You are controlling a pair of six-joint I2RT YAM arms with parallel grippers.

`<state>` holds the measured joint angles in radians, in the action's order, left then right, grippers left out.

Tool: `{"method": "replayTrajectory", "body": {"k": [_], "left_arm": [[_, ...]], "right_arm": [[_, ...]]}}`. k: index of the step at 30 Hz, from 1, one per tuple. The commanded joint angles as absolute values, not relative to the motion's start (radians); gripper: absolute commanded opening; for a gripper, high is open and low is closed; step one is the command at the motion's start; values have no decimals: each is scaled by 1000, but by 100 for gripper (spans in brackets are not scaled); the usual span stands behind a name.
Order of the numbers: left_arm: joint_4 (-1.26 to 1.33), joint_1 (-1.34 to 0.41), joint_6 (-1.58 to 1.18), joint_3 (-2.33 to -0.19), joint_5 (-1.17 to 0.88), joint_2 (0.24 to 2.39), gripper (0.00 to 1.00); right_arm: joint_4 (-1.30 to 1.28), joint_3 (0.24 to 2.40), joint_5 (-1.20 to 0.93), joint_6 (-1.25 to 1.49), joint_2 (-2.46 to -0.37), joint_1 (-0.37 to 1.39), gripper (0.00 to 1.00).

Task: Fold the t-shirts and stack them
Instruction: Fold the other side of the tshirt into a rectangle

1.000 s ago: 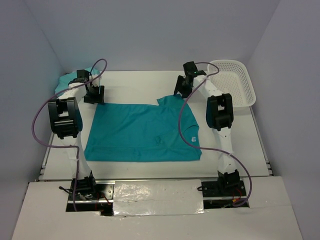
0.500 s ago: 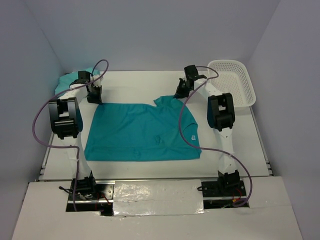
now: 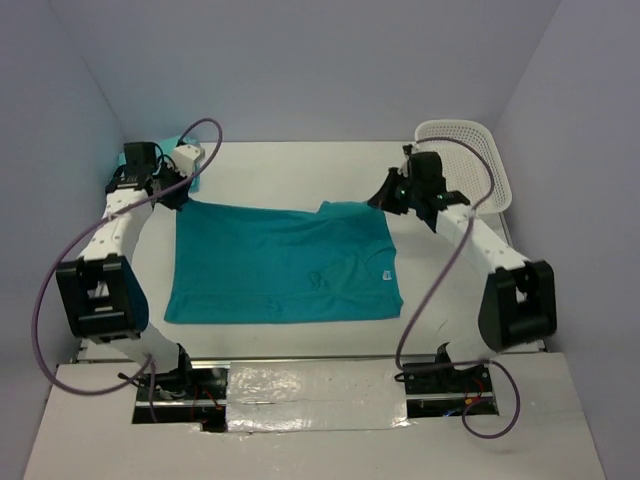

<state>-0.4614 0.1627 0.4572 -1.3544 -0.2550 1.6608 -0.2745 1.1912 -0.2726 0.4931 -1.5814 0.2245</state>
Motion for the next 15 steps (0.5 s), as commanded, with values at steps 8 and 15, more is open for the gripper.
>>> {"method": "replayTrajectory", "body": {"k": [8, 15], "left_arm": [[-678, 207, 896, -1086, -327, 1497, 0], [-679, 212, 937, -1006, -270, 1491, 0]], "right_arm": [[-155, 746, -278, 544, -1310, 244, 0], [-169, 701, -255, 561, -1348, 298, 0]]}}
